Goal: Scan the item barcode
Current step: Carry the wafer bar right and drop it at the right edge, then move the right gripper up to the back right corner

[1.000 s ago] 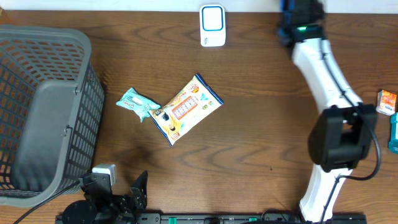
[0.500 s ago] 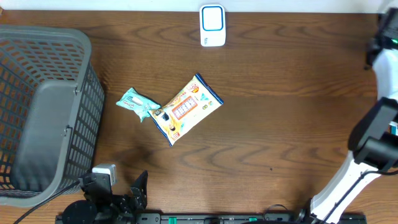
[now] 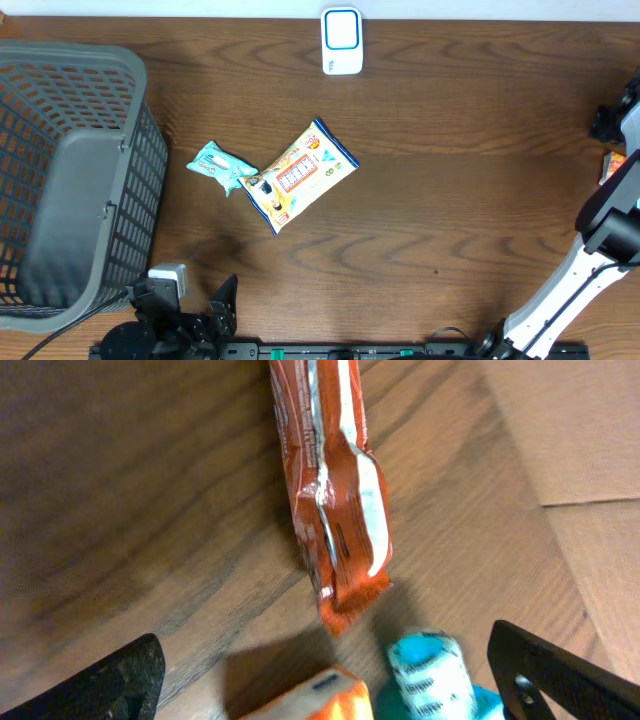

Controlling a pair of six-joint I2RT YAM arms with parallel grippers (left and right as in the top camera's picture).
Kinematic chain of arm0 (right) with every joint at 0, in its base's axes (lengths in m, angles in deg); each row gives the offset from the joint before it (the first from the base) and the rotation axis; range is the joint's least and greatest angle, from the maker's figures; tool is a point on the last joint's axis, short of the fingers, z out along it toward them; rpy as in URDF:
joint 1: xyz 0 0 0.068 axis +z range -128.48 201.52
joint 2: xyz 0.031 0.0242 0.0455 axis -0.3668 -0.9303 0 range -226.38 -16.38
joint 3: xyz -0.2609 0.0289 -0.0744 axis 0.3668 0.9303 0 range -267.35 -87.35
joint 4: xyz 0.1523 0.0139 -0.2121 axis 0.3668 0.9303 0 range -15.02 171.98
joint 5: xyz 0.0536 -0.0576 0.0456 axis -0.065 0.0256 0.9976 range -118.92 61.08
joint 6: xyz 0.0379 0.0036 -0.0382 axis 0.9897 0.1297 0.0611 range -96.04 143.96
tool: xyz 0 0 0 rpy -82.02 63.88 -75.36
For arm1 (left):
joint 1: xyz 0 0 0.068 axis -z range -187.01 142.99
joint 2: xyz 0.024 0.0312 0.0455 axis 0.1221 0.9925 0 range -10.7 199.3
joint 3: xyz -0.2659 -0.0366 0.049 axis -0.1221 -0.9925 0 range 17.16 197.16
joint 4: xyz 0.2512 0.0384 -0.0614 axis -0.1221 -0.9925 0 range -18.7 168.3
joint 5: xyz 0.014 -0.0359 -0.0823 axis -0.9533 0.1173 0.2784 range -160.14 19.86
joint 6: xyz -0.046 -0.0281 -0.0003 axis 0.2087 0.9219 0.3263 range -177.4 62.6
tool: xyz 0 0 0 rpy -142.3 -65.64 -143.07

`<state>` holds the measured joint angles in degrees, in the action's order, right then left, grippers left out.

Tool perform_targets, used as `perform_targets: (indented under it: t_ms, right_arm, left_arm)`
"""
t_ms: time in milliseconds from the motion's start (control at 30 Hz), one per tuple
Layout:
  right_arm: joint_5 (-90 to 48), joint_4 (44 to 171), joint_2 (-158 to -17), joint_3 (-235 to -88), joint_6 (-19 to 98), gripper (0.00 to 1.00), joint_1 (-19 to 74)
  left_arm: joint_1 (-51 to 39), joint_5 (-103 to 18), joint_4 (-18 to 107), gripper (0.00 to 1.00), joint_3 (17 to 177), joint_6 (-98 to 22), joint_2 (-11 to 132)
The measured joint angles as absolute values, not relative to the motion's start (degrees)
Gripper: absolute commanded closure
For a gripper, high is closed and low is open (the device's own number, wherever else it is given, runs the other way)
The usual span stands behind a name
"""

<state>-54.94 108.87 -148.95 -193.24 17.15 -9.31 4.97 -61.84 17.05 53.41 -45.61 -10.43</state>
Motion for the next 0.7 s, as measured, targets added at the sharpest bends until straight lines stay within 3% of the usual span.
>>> perform_targets:
  t_ms: [500, 700]
  right_arm:
    - [-32.0, 114.5, -114.5, -193.2, 35.4, 0.01, -8.9]
    - [-28.0, 118.6, -106.5, -193.2, 38.9, 0.01, -2.9]
  left_arm:
    - [5.0, -61.8, 17.0, 0.02, 53.4, -45.6, -10.4]
    - [5.0, -61.8, 17.0, 0.02, 53.4, -45.6, -10.4]
